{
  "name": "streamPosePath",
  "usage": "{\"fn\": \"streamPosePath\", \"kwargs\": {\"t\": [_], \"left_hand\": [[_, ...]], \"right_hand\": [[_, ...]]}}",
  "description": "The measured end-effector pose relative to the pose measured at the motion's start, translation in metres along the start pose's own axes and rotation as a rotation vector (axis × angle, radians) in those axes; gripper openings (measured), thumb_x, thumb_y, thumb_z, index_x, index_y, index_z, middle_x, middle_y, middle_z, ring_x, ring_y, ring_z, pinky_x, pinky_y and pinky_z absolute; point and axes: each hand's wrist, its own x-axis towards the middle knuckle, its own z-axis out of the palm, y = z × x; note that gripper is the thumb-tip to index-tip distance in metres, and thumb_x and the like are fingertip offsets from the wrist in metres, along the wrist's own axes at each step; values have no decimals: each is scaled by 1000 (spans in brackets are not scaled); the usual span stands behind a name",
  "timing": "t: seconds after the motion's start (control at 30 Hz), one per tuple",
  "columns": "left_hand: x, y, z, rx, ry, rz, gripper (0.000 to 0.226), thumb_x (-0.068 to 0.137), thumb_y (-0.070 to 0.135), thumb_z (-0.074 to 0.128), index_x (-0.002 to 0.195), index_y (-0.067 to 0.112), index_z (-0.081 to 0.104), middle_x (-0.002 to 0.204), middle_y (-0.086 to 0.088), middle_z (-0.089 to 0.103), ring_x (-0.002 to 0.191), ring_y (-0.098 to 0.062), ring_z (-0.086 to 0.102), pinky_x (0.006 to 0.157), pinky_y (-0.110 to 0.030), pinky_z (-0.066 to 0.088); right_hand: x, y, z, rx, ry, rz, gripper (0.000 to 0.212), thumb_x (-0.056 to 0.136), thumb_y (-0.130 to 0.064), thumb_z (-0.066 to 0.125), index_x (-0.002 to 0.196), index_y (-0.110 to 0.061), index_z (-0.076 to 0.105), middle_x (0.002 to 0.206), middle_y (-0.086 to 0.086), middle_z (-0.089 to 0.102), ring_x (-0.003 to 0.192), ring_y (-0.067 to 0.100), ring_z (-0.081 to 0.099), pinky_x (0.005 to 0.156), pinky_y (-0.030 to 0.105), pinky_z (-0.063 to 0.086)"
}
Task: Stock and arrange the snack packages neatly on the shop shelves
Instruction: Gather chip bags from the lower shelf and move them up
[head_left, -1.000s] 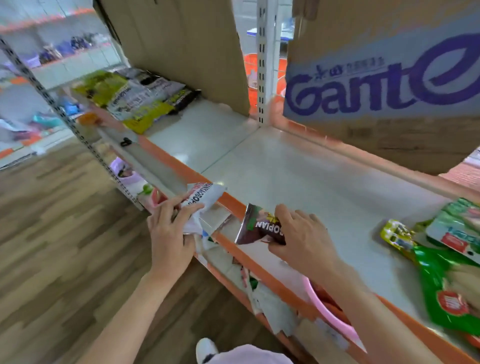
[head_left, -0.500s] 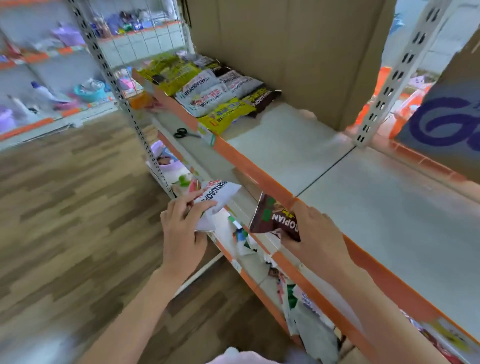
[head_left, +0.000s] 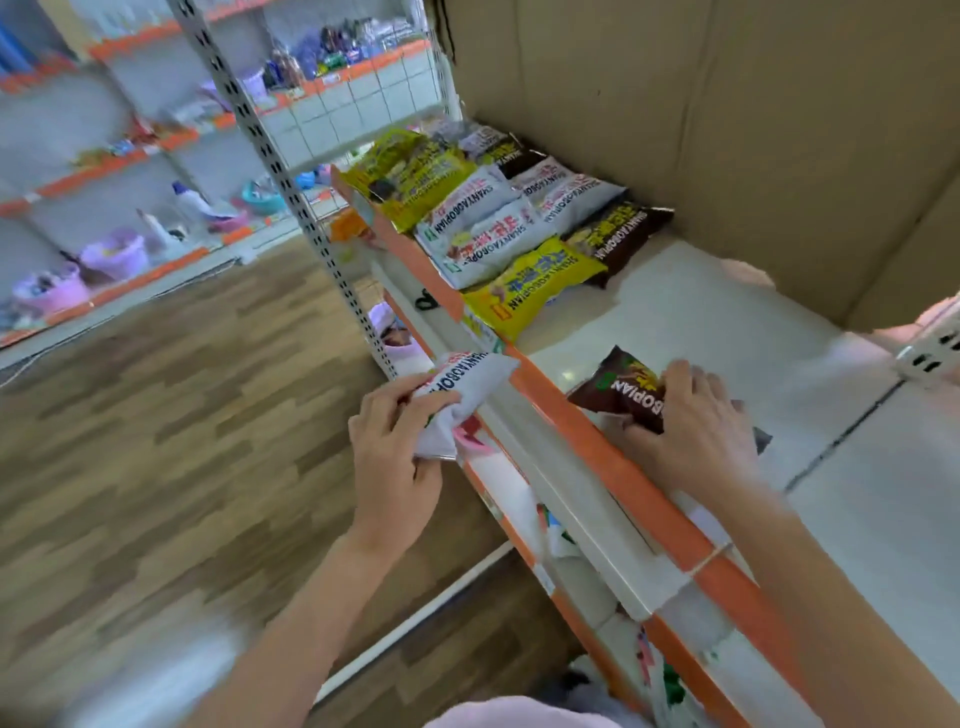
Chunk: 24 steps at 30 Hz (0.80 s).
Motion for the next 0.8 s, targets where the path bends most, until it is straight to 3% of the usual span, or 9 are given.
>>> {"fn": "streamPosePath", "kwargs": {"t": [0.1,0.2,0.37,0.47,0.6,0.7,0.8], "left_hand": [[28,6,21,-37,-4,66,41,71,11,40,106,22,58,116,-9,53,110,-33,52,84,-58,44],[54,12,58,-85,-66,166,47,69,3,40,109,22,56,119,-5,51,112,-28,49,89,-52,42],[83,16,116,-21,-456,322,54,59,5,46,109,15,63,128,-8,51,119,-28,48,87,-40,39],[92,4,135,7,-618,435,47,67,28,60,113,17,59,137,-10,43,131,-28,38,101,-43,34],[107,-5,146,-63,-669,493,47,77,52,53,109,19,57,138,-9,38,137,-25,27,107,-38,24],[117,-5,152,-134,-653,470,47,80,56,48,99,15,61,130,-9,43,130,-28,36,101,-37,27],[123,-7,154,-204,-628,454,40,75,49,54,89,12,61,122,-9,48,120,-28,44,96,-35,29]], "right_hand": [[17,4,6,15,27,84,60,77,-49,58,115,-7,38,113,11,53,107,32,47,85,44,39],[26,14,9,-24,78,164,65,78,-49,58,124,-8,36,119,11,51,110,32,47,87,43,37],[35,30,6,-29,172,341,63,78,-50,55,126,-14,37,119,8,52,110,31,48,84,41,36],[31,37,7,-32,239,473,62,75,-51,59,125,-20,41,114,4,56,105,29,50,82,41,36],[30,32,14,-76,324,590,63,68,-52,65,122,-23,49,106,3,60,98,29,55,80,40,38],[35,28,17,-134,395,656,63,65,-50,68,118,-22,52,100,4,62,93,30,57,77,40,40],[39,25,16,-145,375,741,66,68,-53,66,123,-22,46,107,5,59,99,30,55,80,40,39]]}}
